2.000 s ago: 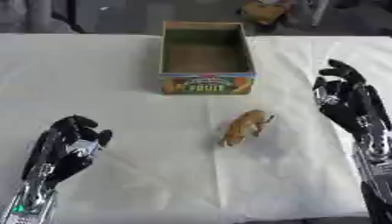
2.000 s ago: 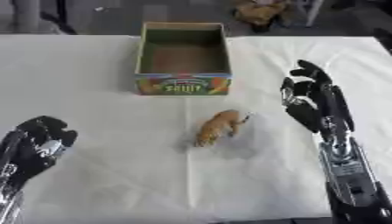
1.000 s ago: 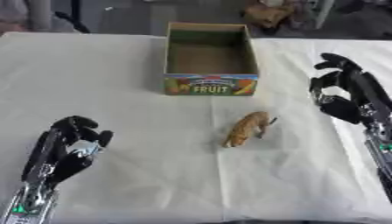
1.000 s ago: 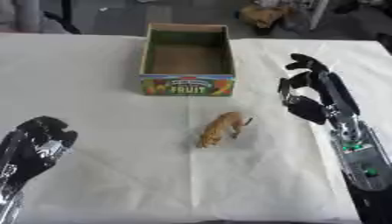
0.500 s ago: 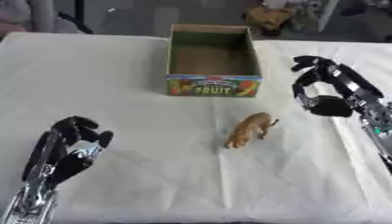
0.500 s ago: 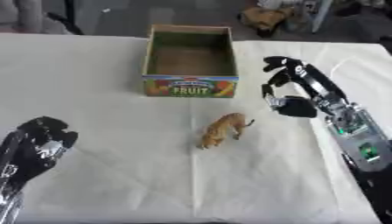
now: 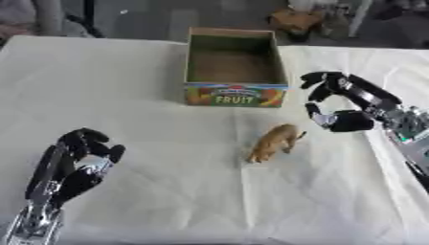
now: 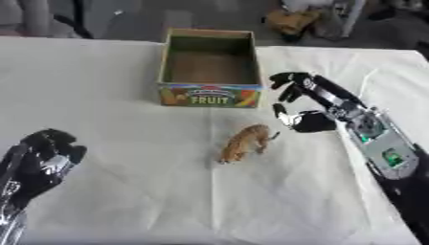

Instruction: Pick up objects on the table and place them in the box.

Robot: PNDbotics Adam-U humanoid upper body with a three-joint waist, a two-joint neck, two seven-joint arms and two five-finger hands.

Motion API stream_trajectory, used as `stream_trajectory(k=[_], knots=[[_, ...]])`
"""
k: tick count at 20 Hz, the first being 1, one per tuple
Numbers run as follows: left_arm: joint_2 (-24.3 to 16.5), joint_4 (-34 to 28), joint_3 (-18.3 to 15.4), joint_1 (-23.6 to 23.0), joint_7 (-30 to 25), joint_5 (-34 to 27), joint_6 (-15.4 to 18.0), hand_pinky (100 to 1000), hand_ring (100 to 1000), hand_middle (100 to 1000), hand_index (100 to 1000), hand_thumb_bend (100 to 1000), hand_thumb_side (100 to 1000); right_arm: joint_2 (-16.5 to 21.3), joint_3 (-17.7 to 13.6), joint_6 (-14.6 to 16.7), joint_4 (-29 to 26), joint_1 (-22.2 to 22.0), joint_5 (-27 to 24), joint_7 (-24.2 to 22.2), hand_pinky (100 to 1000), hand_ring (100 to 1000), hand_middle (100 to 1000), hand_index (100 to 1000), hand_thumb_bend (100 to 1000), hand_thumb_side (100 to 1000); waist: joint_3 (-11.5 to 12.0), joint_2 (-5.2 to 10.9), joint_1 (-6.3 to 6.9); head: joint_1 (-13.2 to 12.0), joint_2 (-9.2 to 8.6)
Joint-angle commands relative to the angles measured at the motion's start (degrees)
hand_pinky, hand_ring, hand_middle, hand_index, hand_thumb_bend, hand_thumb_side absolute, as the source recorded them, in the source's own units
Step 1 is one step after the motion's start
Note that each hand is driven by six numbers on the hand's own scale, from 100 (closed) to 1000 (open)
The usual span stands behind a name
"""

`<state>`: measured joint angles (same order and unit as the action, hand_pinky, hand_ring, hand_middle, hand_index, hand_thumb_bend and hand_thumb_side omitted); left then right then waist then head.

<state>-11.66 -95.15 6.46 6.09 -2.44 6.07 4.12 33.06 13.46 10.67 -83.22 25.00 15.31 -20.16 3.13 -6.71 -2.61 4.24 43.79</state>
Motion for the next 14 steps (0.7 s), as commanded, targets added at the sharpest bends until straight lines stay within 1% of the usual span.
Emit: stream_trajectory(k=[1,10,14], knots=[[-1.22,-0.76,0.13,0.29,-0.13,-0.07,0.13,571,533,560,582,579,394,1.76,0.68,0.88,0.35,1.58,2.04,-1.32,703,710,789,923,100,179,0.02,0.74,0.00,0.30,0.33],[-1.21,-0.72,0.25,0.20,-0.23,-0.14,0.13,571,533,560,582,578,395,0.23,3.40,3.36,1.96,3.92,5.63,-4.44,715,729,798,924,100,185,0.20,0.74,0.08,0.56,0.33],[-1.21,-0.69,0.28,0.17,-0.30,-0.14,0.13,571,533,560,582,578,395,-0.40,4.05,4.29,2.51,4.53,7.50,-5.46,800,819,836,924,100,194,0.20,0.74,0.11,0.61,0.33]])
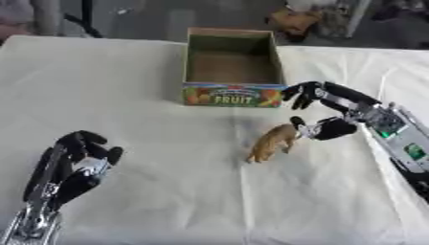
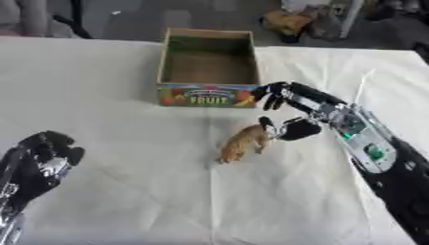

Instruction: Pick up objects on the table and place them in the box.

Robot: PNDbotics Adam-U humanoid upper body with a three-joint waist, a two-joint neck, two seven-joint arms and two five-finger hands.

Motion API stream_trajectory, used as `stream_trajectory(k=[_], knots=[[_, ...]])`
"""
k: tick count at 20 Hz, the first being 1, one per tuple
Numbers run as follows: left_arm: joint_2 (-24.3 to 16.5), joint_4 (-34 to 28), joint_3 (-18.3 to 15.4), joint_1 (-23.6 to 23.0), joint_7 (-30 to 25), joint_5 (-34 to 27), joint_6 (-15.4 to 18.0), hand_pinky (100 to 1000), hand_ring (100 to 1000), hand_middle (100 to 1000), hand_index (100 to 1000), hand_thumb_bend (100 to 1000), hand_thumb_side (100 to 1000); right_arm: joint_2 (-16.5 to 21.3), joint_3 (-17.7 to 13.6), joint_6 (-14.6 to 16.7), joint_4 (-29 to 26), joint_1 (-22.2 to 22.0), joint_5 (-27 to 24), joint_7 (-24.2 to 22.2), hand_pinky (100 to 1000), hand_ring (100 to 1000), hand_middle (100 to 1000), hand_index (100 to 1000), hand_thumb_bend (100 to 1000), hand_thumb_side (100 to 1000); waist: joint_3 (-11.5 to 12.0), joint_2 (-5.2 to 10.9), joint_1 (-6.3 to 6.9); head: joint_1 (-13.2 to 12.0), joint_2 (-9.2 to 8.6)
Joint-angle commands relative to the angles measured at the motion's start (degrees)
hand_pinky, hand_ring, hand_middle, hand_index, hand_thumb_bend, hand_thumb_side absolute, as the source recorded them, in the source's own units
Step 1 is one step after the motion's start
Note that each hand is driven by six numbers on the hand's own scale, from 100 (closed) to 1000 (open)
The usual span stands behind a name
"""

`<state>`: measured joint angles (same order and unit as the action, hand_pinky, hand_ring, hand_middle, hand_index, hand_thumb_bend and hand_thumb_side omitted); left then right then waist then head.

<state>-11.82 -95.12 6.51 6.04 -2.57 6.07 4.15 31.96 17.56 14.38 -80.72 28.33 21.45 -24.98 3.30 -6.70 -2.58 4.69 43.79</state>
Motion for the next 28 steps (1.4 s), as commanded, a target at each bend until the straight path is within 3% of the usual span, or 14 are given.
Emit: stream_trajectory(k=[1,28], knots=[[-1.05,-0.72,0.23,0.21,-0.16,-0.14,0.10,571,533,560,582,578,395,0.55,0.05,0.80,0.18,1.31,1.78,-0.88,827,842,853,927,100,203,0.04,0.74,0.10,0.16,0.33],[-1.06,-0.66,0.29,0.24,-0.21,-0.16,0.11,572,533,560,582,578,395,-0.78,1.57,4.31,4.09,1.57,8.03,-5.76,856,877,883,942,100,282,0.29,0.78,0.14,0.19,0.33]])
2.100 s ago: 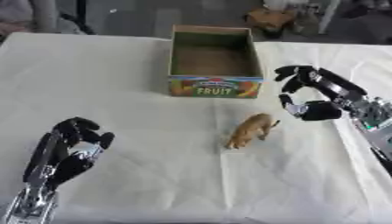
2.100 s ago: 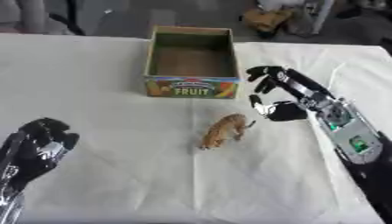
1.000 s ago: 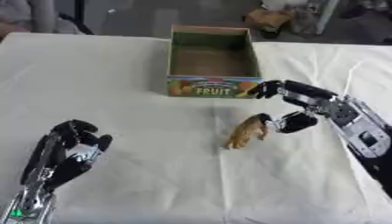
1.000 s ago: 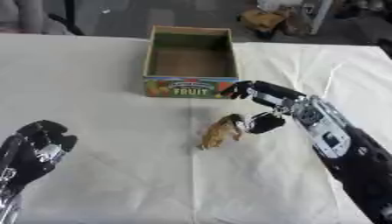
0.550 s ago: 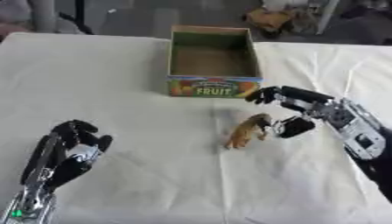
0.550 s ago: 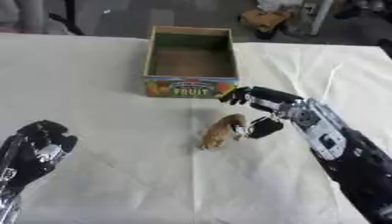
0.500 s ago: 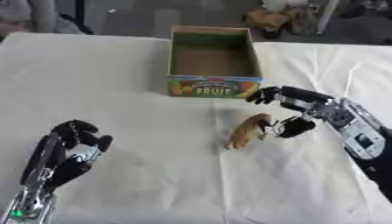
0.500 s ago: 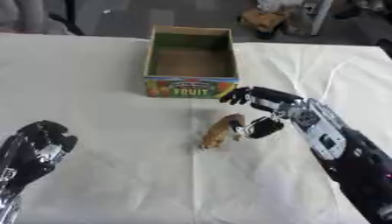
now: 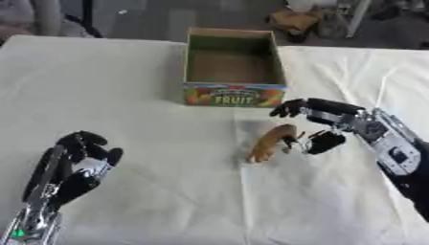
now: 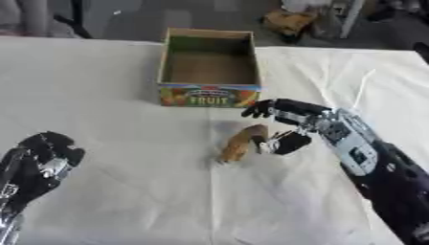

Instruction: Pick up objects on the table and place them in the box.

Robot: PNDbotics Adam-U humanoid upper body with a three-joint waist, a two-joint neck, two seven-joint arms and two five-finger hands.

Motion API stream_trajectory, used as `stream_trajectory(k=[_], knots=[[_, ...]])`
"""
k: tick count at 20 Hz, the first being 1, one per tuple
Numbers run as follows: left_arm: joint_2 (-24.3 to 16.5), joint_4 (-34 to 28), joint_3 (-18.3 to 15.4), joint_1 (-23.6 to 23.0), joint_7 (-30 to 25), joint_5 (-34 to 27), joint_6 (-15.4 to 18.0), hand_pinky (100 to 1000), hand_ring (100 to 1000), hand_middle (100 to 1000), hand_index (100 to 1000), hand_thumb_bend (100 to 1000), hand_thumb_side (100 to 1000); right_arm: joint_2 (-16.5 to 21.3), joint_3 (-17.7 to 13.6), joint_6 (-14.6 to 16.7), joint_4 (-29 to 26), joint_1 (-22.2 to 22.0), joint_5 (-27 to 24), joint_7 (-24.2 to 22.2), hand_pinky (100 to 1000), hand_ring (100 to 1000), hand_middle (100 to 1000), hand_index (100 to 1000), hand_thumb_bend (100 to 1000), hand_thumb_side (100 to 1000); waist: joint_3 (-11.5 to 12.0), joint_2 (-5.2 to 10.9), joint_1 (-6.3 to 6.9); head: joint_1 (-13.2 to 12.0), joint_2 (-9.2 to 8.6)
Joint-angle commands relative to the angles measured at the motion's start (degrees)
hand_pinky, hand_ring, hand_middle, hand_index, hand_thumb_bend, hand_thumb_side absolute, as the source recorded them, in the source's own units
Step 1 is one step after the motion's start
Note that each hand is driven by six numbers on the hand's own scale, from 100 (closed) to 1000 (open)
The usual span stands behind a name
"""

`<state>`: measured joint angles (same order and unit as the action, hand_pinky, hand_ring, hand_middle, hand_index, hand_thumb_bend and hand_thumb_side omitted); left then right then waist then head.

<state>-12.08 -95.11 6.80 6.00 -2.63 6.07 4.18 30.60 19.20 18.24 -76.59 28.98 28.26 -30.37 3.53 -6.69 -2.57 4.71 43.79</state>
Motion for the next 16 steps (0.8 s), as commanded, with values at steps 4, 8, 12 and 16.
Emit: stream_trajectory(k=[4,8,12,16], knots=[[-0.78,-0.66,0.04,0.35,-0.22,-0.17,0.09,572,533,560,582,578,395,-0.11,0.33,1.22,0.72,1.12,3.00,-0.46,852,869,878,941,100,273,0.19,0.76,0.14,0.20,0.33],[-0.78,-0.66,0.07,0.38,-0.24,-0.17,0.09,572,533,560,582,578,395,-0.61,0.39,1.65,1.57,1.24,4.27,-0.01,831,836,861,934,100,231,0.25,0.77,0.19,0.25,0.33],[-0.74,-0.63,0.14,0.40,-0.28,-0.17,0.08,572,533,560,582,578,395,-1.40,0.21,1.64,2.87,1.36,6.54,1.47,807,810,829,914,100,100,0.33,0.79,0.26,0.32,0.33],[-0.73,-0.58,0.13,0.40,-0.27,-0.16,0.06,572,532,560,582,578,396,-2.10,0.00,1.50,3.96,1.41,9.27,3.67,781,779,768,878,100,100,0.33,0.81,0.31,0.42,0.33]])
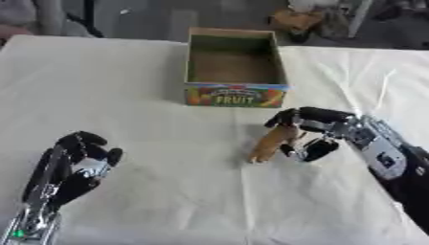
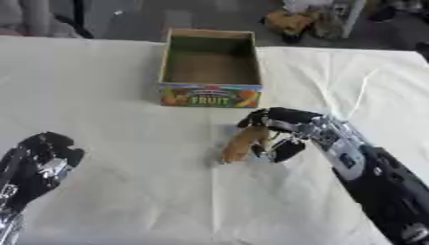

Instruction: Pick up objects on the table and place them in the box.

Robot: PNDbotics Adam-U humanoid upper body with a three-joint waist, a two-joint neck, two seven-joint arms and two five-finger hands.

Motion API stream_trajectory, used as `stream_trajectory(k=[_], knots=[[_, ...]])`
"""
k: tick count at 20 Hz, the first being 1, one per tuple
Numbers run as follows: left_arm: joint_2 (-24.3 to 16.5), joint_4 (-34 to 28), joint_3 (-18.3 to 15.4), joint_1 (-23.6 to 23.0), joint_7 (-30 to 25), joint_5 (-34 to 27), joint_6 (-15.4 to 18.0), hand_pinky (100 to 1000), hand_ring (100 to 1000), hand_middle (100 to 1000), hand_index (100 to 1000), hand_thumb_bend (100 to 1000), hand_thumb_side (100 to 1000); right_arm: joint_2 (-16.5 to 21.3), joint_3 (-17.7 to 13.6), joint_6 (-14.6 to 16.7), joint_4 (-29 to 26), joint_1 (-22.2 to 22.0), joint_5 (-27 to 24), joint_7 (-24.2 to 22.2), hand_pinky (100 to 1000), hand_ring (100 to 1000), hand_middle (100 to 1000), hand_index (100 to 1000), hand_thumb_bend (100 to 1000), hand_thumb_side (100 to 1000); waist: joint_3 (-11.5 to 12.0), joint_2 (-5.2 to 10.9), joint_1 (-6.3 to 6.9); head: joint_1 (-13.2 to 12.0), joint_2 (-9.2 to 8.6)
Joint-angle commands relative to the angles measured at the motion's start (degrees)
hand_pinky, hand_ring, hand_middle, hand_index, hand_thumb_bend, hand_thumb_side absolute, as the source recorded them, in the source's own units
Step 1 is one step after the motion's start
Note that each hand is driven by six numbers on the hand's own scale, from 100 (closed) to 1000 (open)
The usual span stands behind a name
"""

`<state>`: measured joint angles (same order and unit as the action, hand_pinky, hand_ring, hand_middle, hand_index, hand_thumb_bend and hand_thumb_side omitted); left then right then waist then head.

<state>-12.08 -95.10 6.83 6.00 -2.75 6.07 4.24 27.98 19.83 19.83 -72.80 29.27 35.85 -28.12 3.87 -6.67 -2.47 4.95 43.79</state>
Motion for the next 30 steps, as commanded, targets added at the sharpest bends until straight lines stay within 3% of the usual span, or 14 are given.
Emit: stream_trajectory(k=[1,11,15,19,20,21,30], knots=[[-0.72,-0.57,0.10,0.39,-0.14,-0.16,-0.01,572,532,560,581,577,396,0.35,-0.78,-0.17,0.38,1.12,2.10,2.28,773,770,750,867,100,100,-0.02,0.80,0.23,0.18,0.33],[-0.65,-0.47,0.07,0.28,-0.10,-0.14,-0.01,572,532,560,581,577,397,-0.36,-1.60,-1.68,1.11,1.49,2.93,12.49,674,635,452,549,100,134,-0.10,0.81,0.18,0.22,0.33],[-0.64,-0.46,0.04,0.25,-0.06,-0.16,-0.02,572,532,560,581,577,397,-0.35,-1.70,-2.45,1.21,1.80,2.33,14.38,664,619,420,521,100,198,-0.10,0.82,0.11,0.21,0.33],[-0.66,-0.44,0.03,0.20,-0.05,-0.14,-0.02,572,532,560,581,577,397,0.14,-2.27,-3.86,0.32,2.56,0.58,14.61,657,608,401,512,100,198,-0.23,0.85,0.06,0.12,0.33],[-0.67,-0.43,0.02,0.18,-0.03,-0.14,-0.03,572,532,560,581,576,397,0.35,-2.47,-4.24,-0.08,2.87,0.06,14.57,657,608,403,512,100,396,-0.27,0.86,0.05,0.10,0.33],[-0.68,-0.43,0.00,0.16,-0.02,-0.14,-0.04,572,532,560,581,576,397,0.61,-2.76,-4.63,-0.54,3.30,-0.34,14.63,657,606,399,511,100,198,-0.30,0.89,0.06,0.06,0.33],[-0.55,-0.37,0.16,-0.04,-0.14,-0.24,-0.05,573,532,560,581,574,397,1.71,-5.44,-6.29,-1.37,9.64,-0.18,15.32,665,610,398,514,100,198,-0.48,1.36,0.49,0.17,0.33]])
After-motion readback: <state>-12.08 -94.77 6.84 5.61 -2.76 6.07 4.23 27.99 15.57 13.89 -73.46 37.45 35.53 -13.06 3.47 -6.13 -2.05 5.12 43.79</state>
